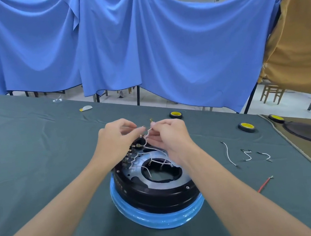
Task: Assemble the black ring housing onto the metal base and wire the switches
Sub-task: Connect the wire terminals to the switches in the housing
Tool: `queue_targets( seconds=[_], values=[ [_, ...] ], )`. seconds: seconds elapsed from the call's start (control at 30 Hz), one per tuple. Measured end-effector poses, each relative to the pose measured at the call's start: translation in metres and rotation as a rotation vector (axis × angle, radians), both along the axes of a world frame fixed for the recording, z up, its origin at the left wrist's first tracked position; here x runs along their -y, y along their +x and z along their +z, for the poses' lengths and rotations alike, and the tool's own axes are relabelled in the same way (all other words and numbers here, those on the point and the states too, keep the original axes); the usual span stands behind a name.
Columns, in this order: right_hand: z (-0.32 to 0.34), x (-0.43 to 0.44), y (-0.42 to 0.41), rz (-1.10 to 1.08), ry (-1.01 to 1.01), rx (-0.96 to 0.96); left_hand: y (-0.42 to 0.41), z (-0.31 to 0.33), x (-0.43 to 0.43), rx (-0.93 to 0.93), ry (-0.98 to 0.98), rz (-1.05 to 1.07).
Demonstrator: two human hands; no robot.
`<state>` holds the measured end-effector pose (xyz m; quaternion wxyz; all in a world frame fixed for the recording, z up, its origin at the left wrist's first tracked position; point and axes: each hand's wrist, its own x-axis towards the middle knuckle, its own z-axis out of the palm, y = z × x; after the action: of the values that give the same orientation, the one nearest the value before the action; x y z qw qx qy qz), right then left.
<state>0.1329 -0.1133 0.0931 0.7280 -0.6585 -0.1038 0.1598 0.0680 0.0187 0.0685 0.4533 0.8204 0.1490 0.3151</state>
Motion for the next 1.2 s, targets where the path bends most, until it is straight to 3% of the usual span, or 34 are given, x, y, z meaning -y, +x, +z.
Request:
queue_targets(
  seconds=[0.17,0.3,0.57,0.77,0.93,1.2],
  values=[
    [-0.002,0.006,0.008,0.091,-0.17,-0.041,-0.004,-0.018,-0.028,-0.116,-0.099,0.107],
    [-0.013,0.0,0.004,0.185,-0.384,-0.036,-0.003,-0.035,-0.032,-0.204,-0.221,0.004],
    [-0.009,-0.018,0.013,0.145,-0.55,0.134,0.001,-0.049,-0.026,-0.18,-0.376,-0.135],
    [-0.016,-0.033,0.019,0.129,-0.865,0.36,0.003,-0.058,-0.024,-0.063,-0.493,-0.122],
    [-0.026,-0.035,0.022,0.168,-0.884,0.327,0.002,-0.064,-0.023,0.082,-0.517,-0.096],
    [-0.028,-0.04,0.028,0.141,-0.758,0.172,0.0,-0.069,-0.022,0.096,-0.533,-0.163]
  ],
)
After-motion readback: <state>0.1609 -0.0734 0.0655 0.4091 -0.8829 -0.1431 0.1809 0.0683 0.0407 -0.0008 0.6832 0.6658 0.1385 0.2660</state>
